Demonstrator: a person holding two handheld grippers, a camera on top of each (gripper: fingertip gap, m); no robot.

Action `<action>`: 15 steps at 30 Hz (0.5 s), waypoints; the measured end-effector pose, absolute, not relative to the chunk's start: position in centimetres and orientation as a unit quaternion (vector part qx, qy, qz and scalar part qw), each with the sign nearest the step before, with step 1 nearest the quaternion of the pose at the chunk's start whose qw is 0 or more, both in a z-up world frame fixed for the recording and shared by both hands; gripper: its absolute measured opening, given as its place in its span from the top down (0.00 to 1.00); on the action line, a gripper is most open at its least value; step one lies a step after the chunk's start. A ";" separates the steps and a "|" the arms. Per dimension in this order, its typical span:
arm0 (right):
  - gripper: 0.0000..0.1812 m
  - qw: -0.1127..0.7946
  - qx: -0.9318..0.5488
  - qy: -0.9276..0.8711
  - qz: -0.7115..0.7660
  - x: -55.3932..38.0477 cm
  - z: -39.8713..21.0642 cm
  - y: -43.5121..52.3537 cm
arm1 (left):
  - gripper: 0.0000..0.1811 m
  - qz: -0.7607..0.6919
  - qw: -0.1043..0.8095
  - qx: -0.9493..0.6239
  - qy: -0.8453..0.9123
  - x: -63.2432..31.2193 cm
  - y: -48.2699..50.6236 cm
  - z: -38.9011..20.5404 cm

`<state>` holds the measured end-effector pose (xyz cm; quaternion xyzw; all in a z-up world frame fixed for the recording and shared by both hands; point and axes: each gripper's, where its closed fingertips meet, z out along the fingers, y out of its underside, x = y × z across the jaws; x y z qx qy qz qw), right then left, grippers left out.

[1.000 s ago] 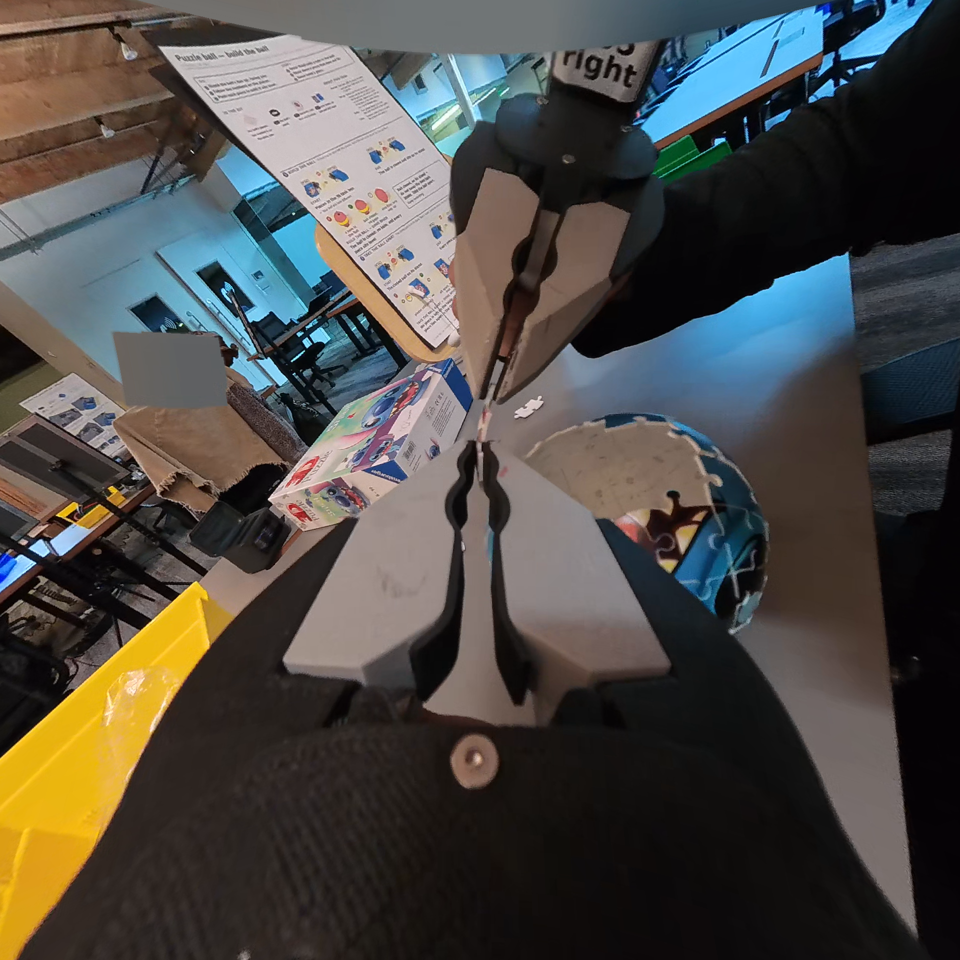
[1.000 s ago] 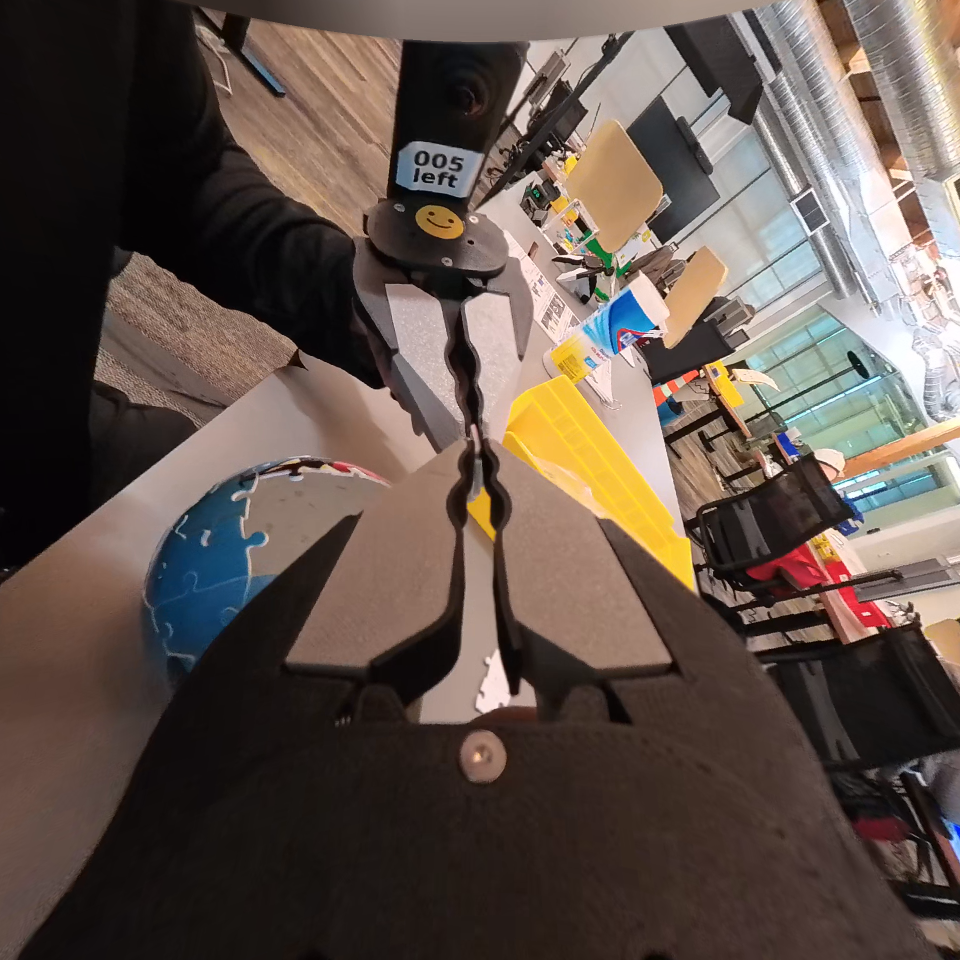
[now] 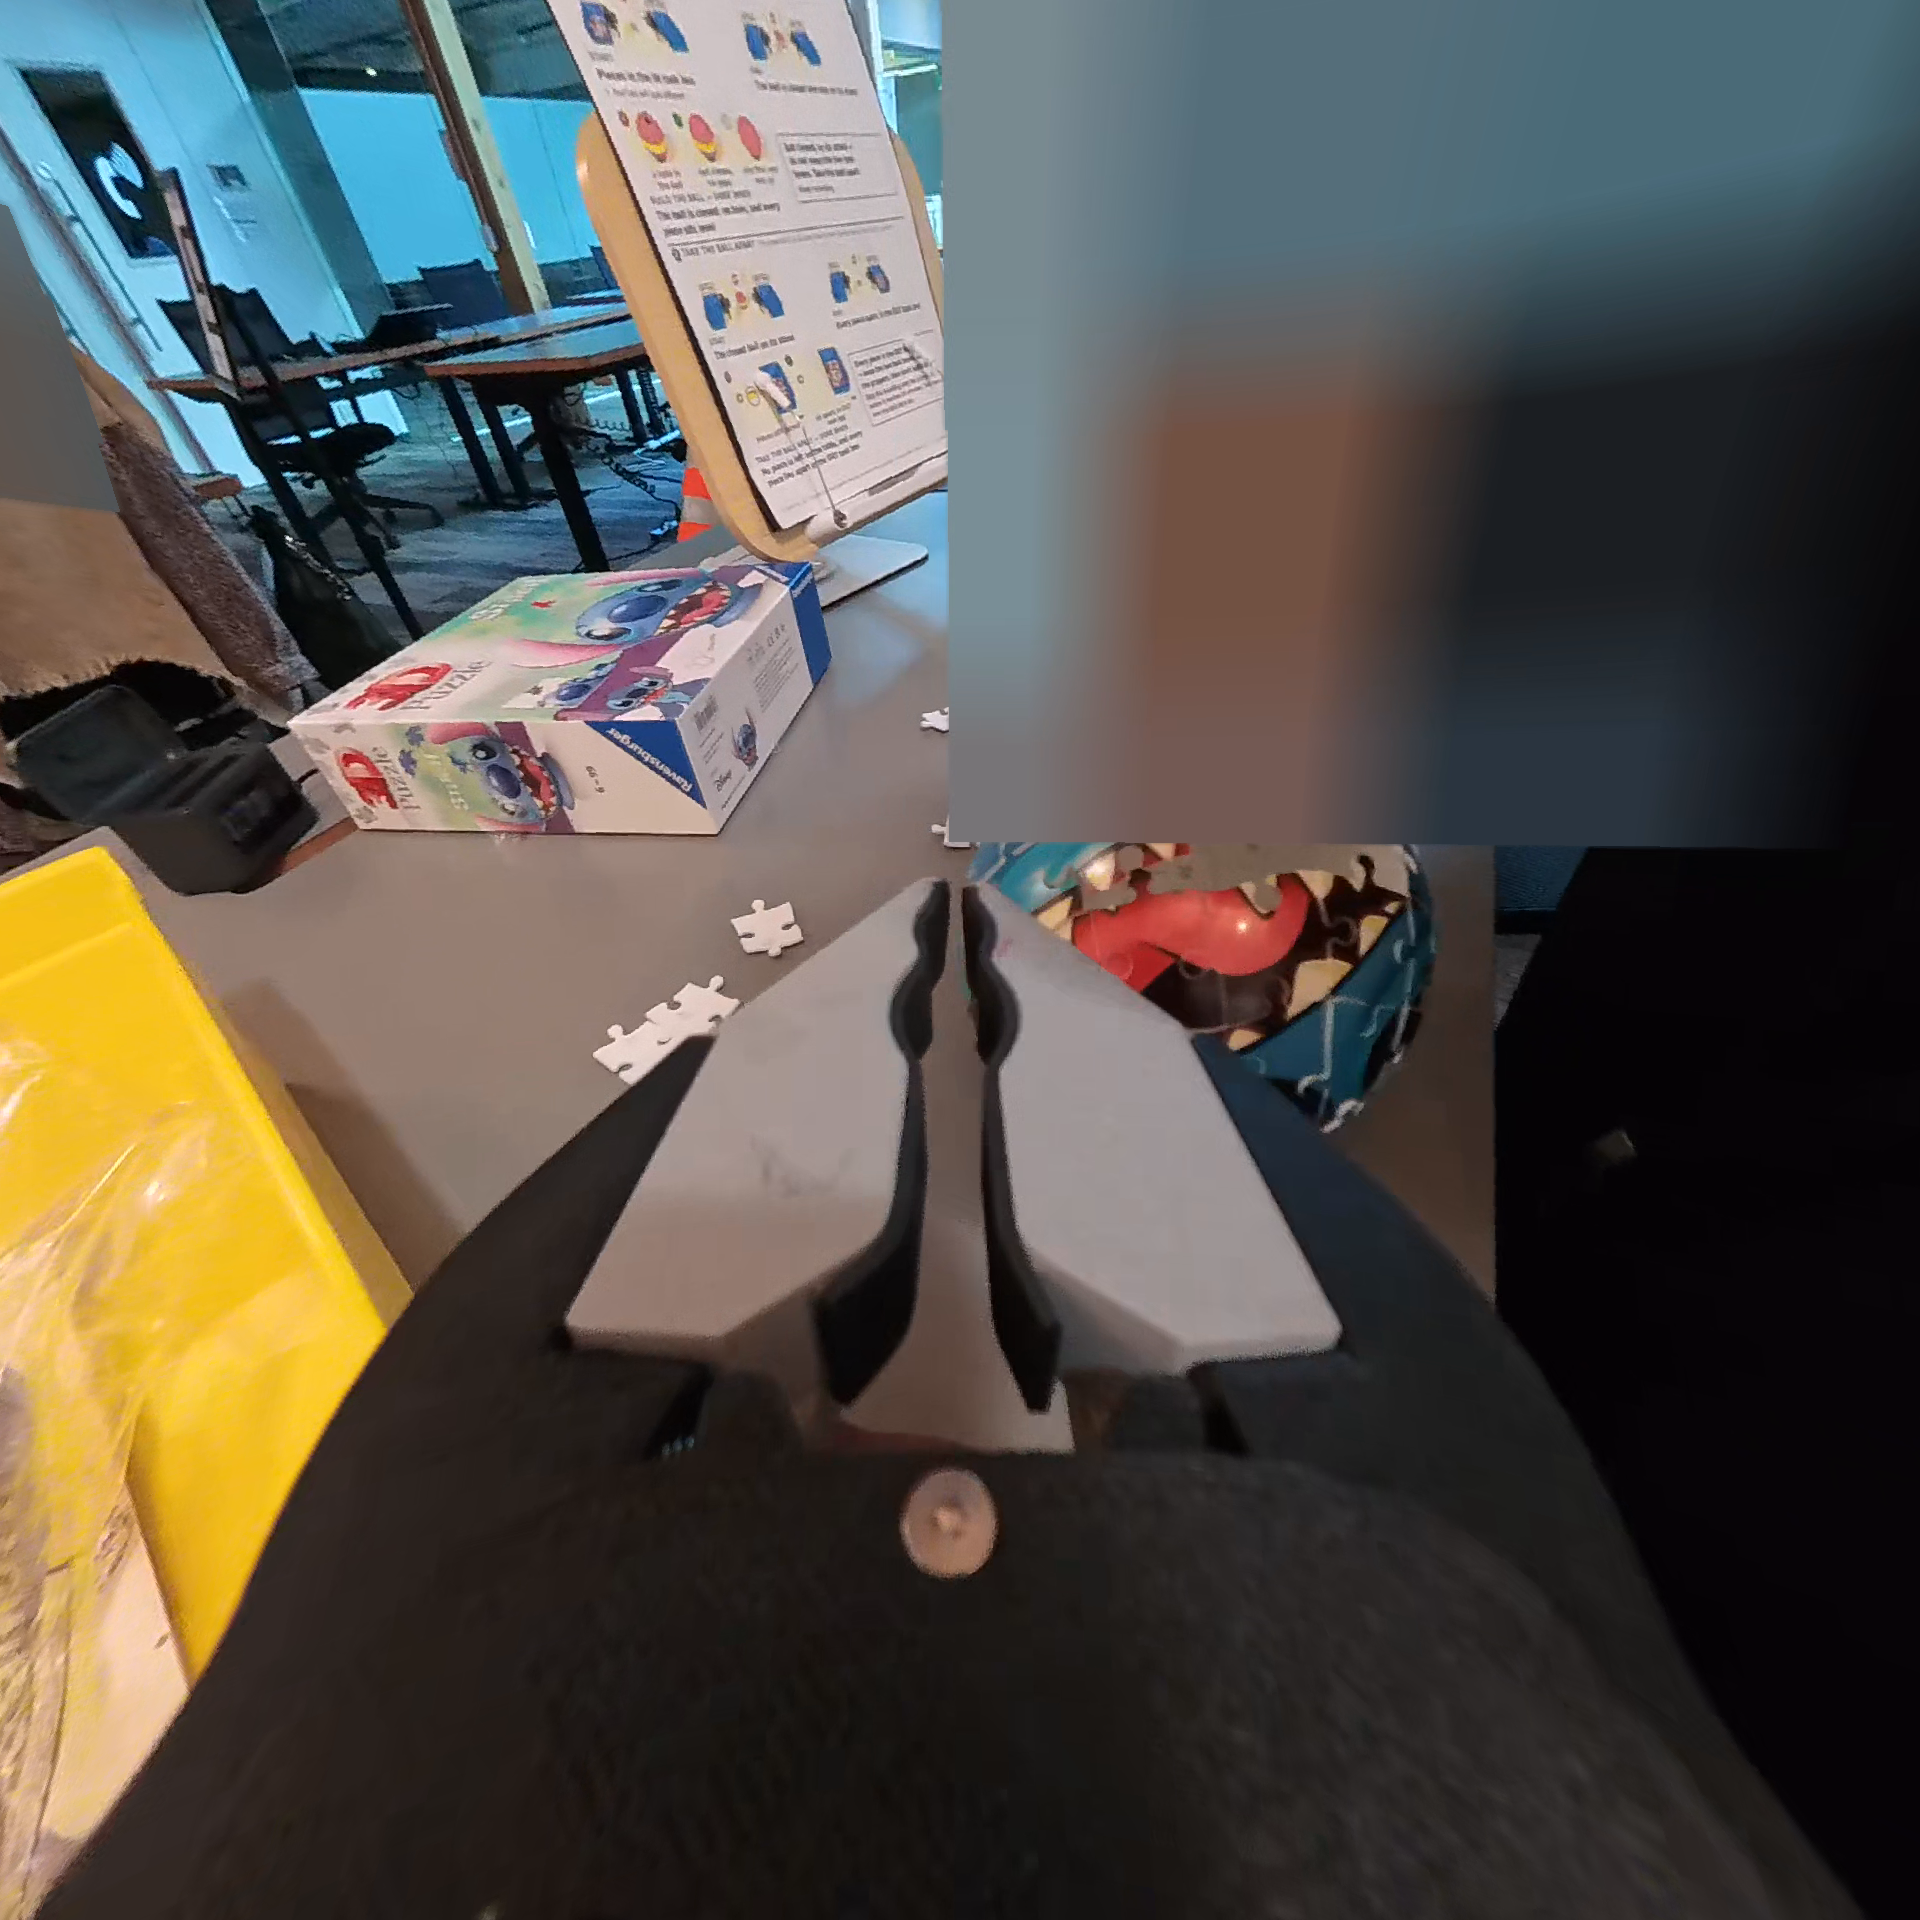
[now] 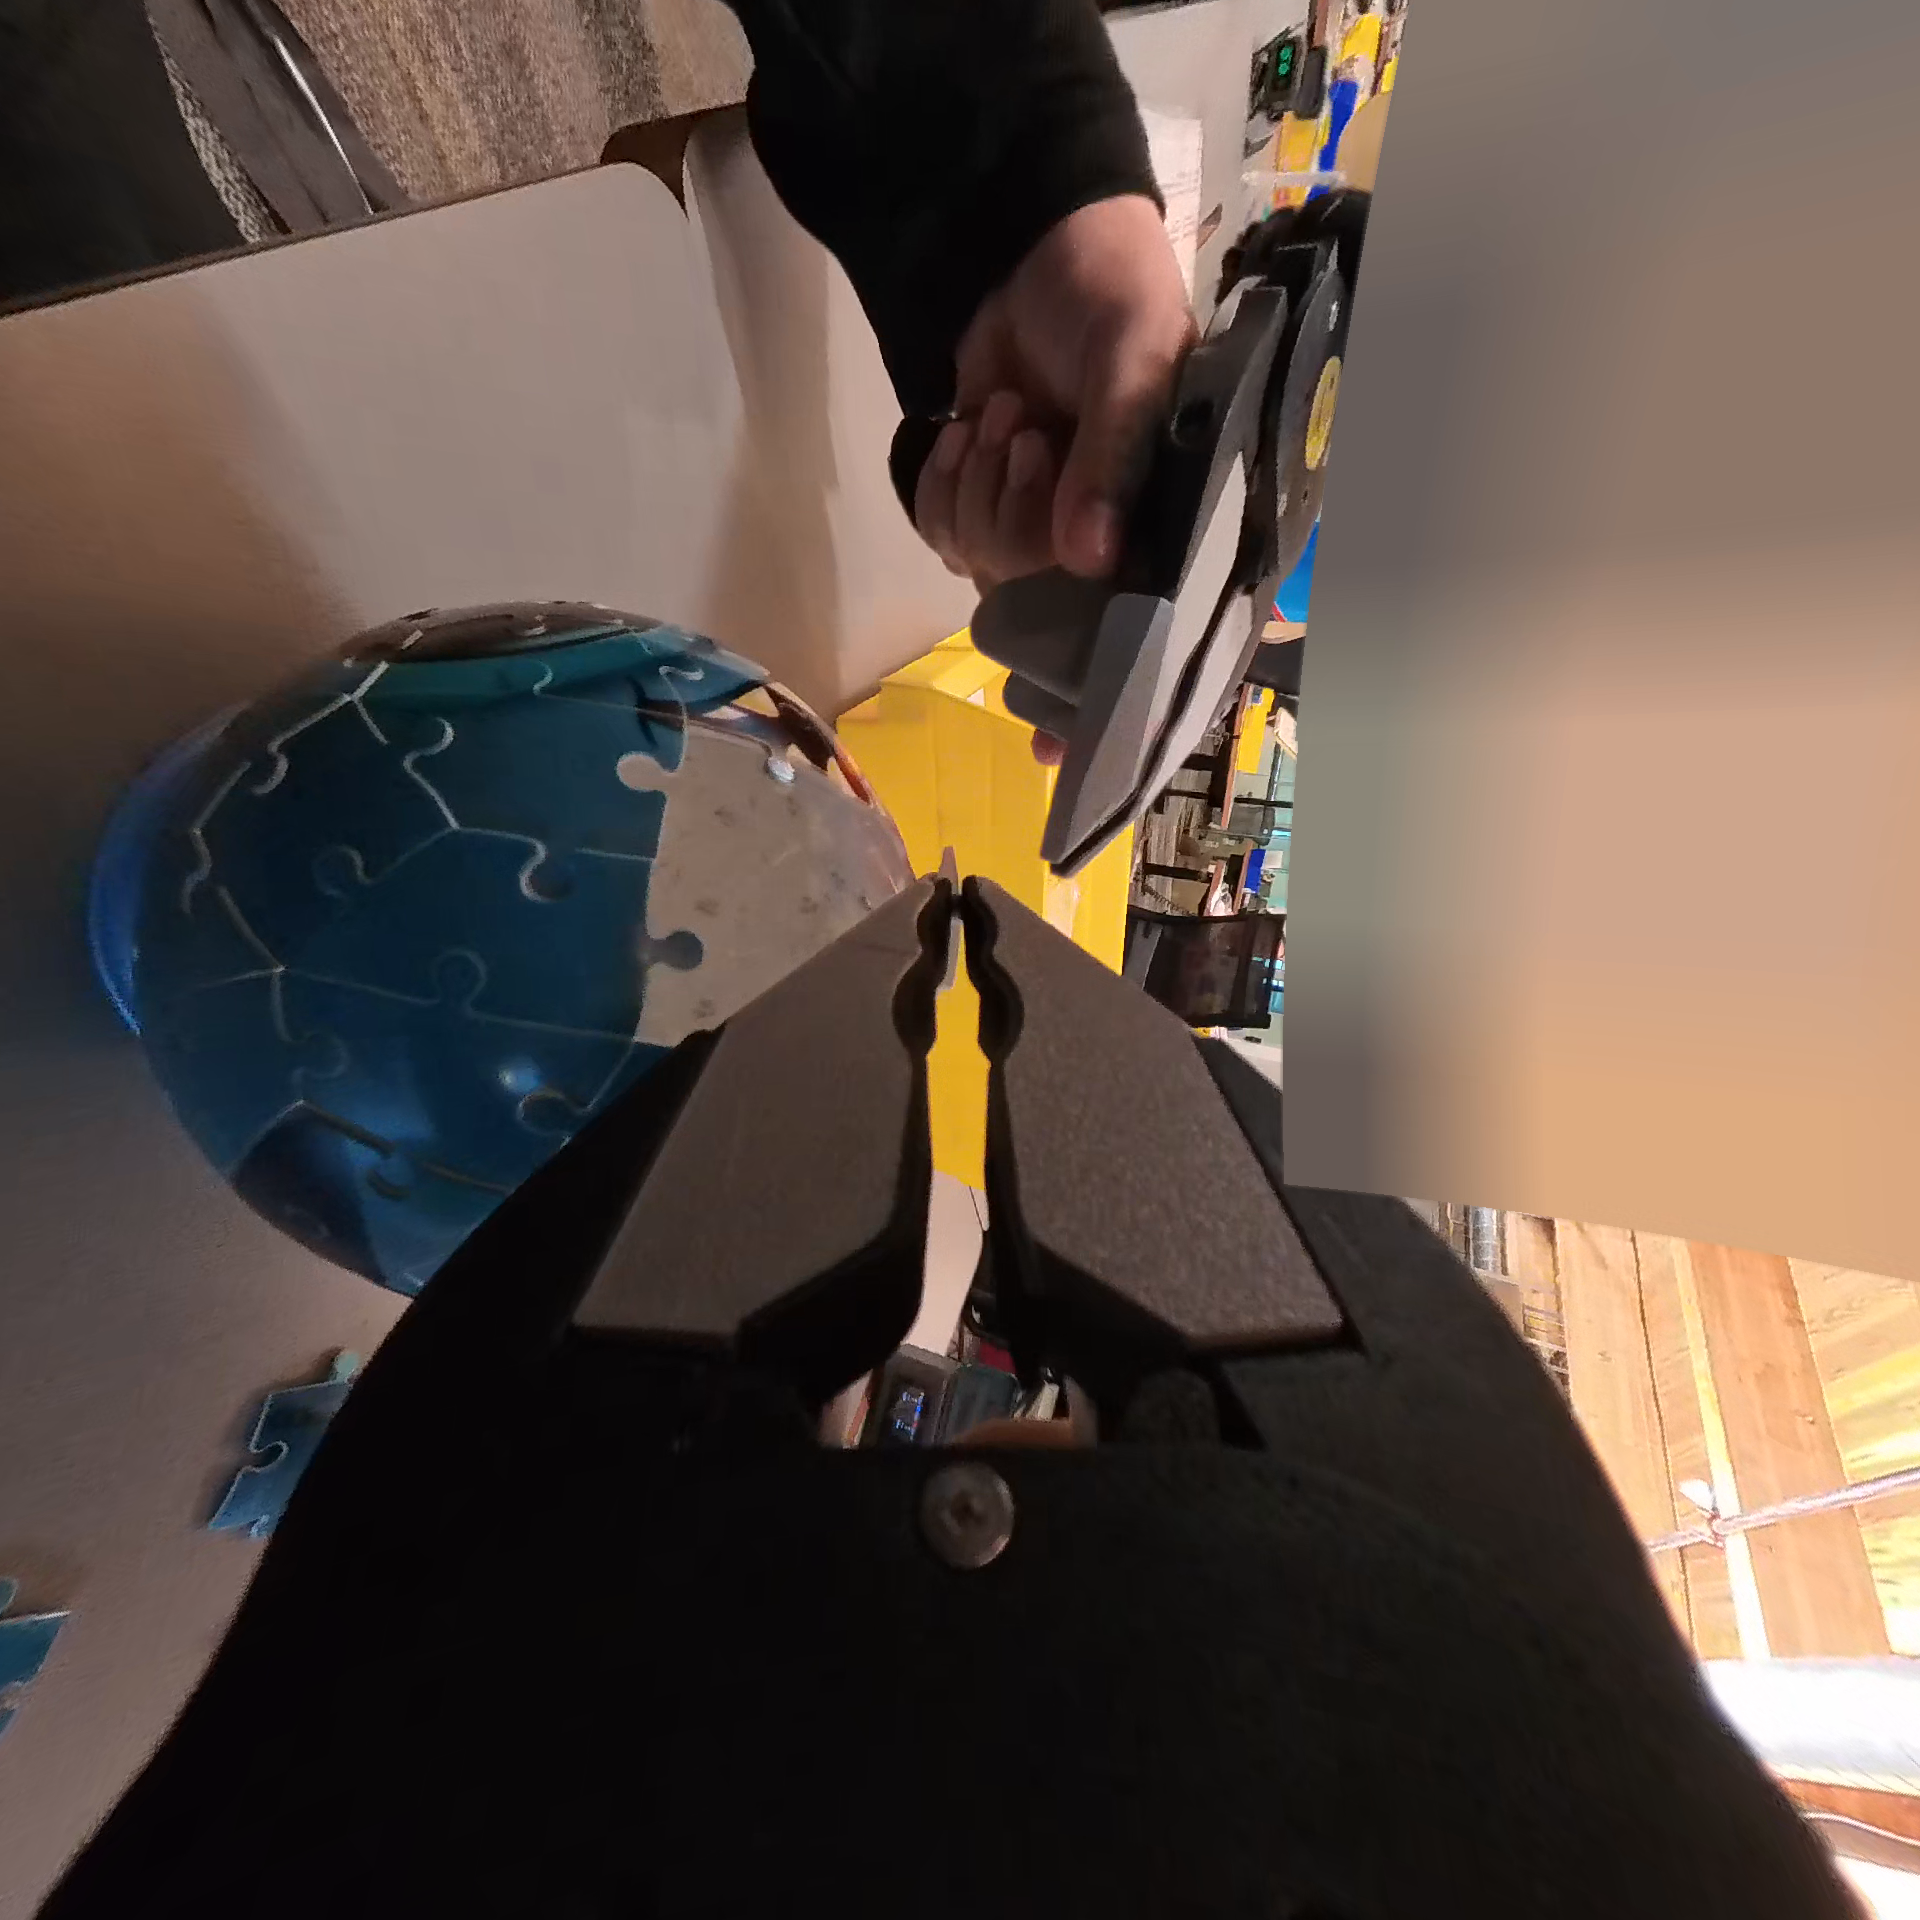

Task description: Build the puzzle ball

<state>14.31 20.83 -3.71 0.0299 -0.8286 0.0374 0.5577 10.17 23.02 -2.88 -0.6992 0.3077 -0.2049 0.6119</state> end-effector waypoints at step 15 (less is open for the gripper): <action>1.00 0.553 0.028 -0.833 -0.010 14.6 -4.3 20.9 | 1.00 -0.214 0.597 -0.700 0.327 11.0 24.1 -3.6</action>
